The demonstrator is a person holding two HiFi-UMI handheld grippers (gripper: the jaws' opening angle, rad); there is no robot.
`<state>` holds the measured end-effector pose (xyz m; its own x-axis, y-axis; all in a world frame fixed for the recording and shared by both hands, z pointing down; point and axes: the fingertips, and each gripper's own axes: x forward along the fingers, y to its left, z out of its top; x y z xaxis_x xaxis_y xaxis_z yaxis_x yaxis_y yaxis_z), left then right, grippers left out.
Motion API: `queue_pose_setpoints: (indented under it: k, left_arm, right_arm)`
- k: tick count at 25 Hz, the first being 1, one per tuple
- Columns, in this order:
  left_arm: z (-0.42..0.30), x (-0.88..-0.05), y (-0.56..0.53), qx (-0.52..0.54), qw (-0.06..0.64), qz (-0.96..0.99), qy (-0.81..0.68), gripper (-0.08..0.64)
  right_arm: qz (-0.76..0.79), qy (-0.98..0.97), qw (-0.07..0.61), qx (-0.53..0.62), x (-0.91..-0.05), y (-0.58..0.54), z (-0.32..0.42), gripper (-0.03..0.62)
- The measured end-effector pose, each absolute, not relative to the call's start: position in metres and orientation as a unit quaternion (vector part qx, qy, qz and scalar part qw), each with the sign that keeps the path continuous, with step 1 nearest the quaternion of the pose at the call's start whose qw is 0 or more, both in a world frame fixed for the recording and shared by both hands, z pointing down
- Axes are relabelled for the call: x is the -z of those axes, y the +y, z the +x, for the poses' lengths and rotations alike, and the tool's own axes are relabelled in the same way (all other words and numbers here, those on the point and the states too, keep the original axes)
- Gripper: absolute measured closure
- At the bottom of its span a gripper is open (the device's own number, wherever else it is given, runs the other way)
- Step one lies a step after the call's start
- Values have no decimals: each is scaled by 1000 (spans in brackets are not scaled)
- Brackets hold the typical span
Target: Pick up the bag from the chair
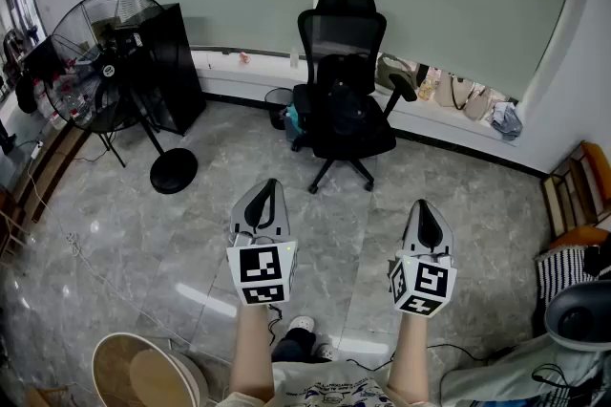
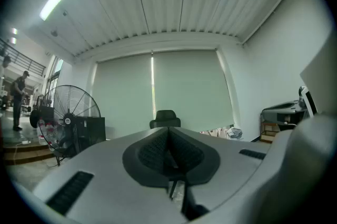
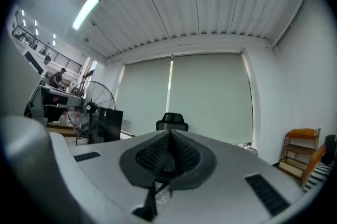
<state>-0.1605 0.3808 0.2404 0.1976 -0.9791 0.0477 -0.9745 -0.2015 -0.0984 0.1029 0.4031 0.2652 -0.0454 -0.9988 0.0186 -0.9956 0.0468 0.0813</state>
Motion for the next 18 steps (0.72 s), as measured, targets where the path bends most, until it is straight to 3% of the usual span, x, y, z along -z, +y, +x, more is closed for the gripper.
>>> queue_pose_setpoints:
  k: [18]
  left_arm:
    - [-162, -254, 363, 51, 16, -765, 641, 546]
  right_arm:
    - [693, -720, 31, 19, -276, 386, 108, 581]
